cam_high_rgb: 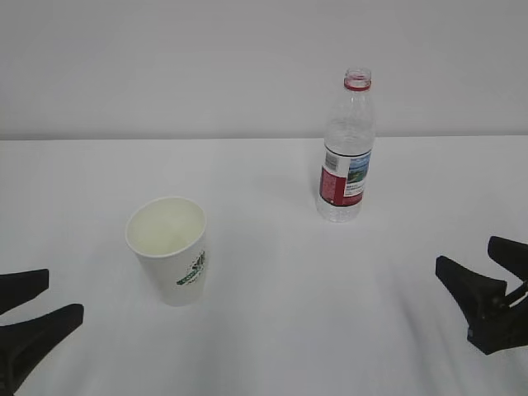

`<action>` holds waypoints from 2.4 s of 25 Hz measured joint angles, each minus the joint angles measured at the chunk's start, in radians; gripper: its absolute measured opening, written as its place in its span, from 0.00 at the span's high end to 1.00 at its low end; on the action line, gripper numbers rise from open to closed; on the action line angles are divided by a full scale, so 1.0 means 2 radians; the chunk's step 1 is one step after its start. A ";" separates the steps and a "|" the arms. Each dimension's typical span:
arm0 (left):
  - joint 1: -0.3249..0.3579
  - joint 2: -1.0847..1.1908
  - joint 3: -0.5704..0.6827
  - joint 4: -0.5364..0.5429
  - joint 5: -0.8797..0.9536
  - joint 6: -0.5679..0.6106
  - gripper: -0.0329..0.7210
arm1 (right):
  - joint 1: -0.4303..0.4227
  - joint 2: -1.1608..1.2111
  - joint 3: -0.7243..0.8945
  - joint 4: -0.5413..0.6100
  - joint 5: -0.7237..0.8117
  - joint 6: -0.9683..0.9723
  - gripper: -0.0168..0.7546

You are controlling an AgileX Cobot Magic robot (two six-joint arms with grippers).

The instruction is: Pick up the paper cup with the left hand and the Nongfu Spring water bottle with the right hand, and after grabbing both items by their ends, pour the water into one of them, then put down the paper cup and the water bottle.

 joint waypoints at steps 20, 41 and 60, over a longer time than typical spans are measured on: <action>0.000 0.208 -0.008 -0.048 -0.115 0.087 0.06 | 0.000 0.000 0.000 -0.001 -0.001 0.000 0.24; 0.000 0.210 -0.010 -0.069 -0.119 0.114 0.16 | 0.000 0.000 0.000 -0.014 -0.001 0.000 0.12; 0.000 0.210 -0.010 -0.072 -0.119 0.114 0.17 | 0.000 0.000 0.000 -0.069 -0.002 -0.030 0.19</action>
